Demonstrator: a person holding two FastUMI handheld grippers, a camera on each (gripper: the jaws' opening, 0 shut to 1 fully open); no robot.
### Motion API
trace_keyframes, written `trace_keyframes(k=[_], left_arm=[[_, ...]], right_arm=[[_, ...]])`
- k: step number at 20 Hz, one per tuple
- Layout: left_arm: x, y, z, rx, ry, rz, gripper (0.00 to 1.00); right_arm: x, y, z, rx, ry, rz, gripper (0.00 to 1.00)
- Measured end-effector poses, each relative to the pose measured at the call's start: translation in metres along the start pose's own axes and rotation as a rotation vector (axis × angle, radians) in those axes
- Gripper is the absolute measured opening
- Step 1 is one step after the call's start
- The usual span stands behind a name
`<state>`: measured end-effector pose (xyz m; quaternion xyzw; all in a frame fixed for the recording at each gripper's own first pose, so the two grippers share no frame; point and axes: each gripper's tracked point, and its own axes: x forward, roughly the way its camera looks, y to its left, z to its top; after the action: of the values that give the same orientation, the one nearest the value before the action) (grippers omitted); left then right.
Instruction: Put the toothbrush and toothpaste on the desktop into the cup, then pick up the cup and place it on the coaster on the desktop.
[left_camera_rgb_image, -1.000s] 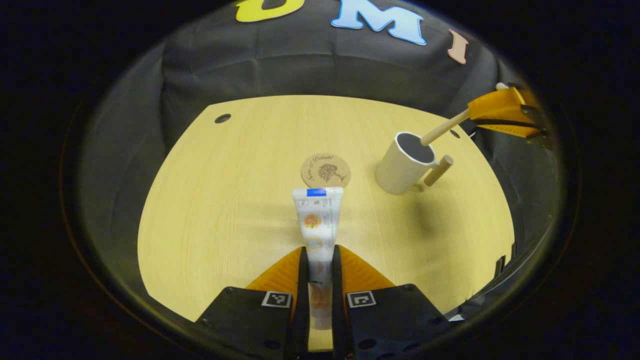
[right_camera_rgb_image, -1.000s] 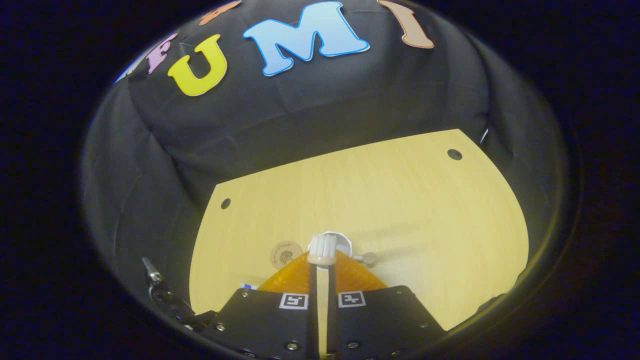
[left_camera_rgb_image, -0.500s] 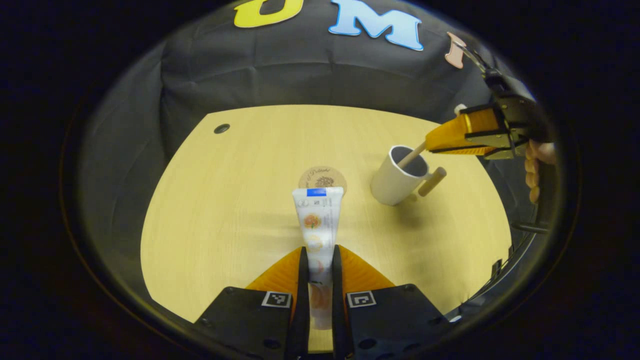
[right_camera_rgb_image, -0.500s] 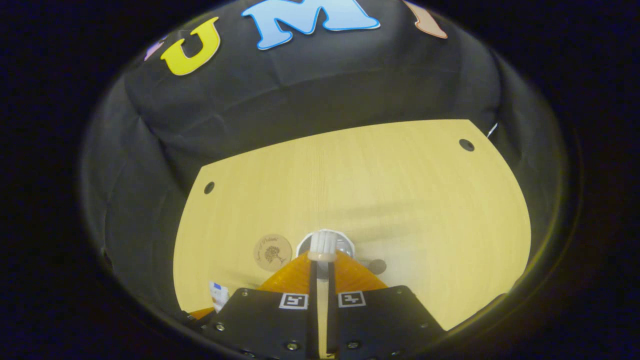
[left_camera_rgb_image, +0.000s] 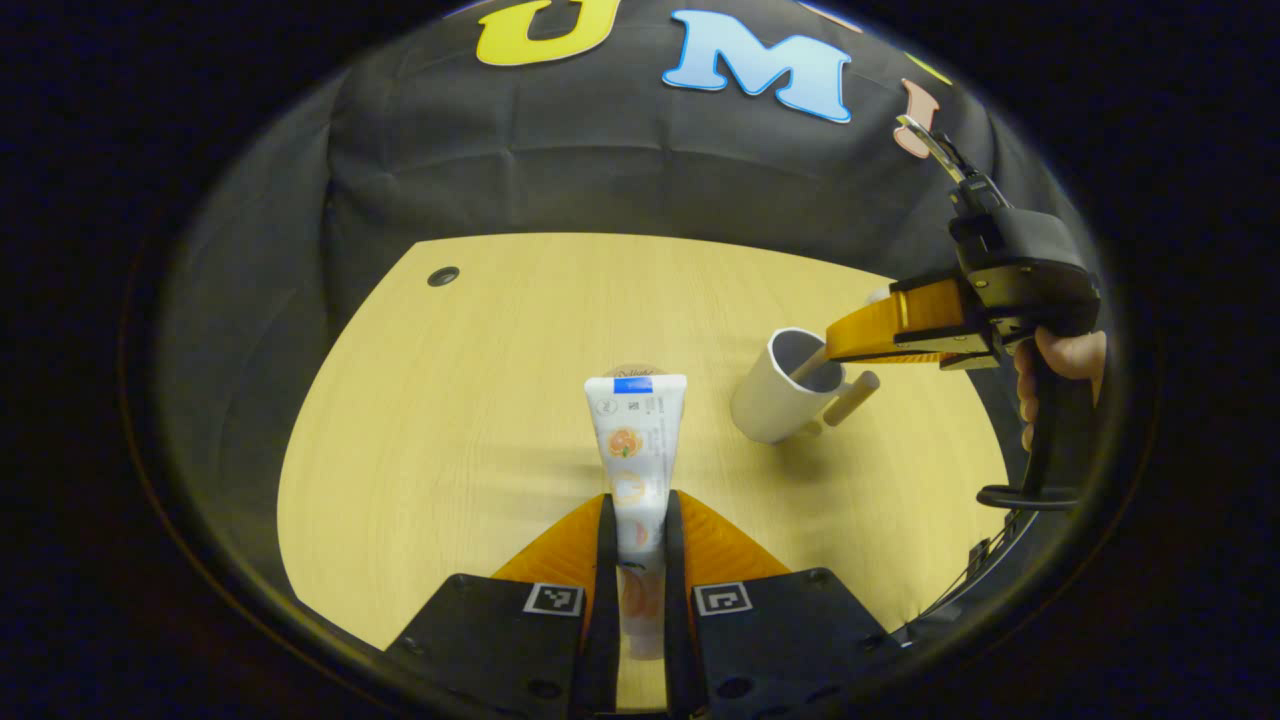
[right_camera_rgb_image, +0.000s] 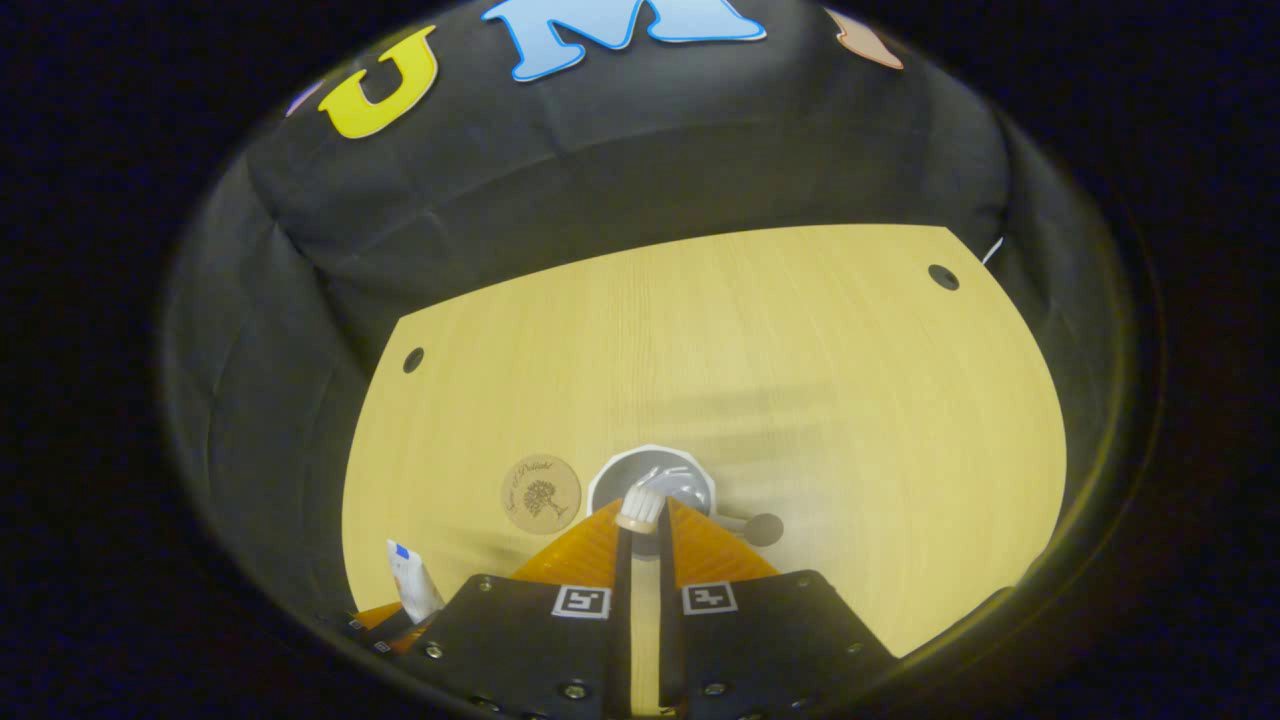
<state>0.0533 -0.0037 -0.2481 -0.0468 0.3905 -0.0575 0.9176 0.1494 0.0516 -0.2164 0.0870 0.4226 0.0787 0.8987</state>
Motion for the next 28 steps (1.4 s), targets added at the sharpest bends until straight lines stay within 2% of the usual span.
trace_keyframes(k=[2, 6, 11, 14, 18, 24, 28], left_arm=[[0.0, 0.0, 0.001, 0.0, -0.004, 0.002, 0.26], [0.005, -0.001, 0.016, -0.012, -0.052, -0.015, 0.26], [0.028, -0.008, 0.072, -0.014, -0.167, -0.077, 0.26], [0.03, -0.029, 0.107, 0.009, -0.225, -0.125, 0.26], [0.031, -0.07, 0.146, 0.041, -0.299, -0.235, 0.25], [0.052, -0.115, 0.184, 0.123, -0.346, -0.29, 0.25], [0.061, -0.144, 0.213, 0.142, -0.438, -0.357, 0.25]], right_arm=[[-0.001, -0.001, 0.001, 0.007, -0.001, 0.003, 0.18], [-0.013, -0.001, 0.005, 0.028, -0.027, 0.015, 0.18], [-0.041, -0.011, 0.015, 0.084, -0.077, 0.033, 0.18], [-0.059, -0.024, 0.021, 0.118, -0.112, 0.031, 0.19], [-0.075, -0.051, 0.022, 0.159, -0.141, 0.002, 0.18], [-0.082, -0.094, 0.011, 0.224, -0.141, -0.042, 0.19], [-0.084, -0.118, 0.005, 0.26, -0.129, -0.063, 0.18]])
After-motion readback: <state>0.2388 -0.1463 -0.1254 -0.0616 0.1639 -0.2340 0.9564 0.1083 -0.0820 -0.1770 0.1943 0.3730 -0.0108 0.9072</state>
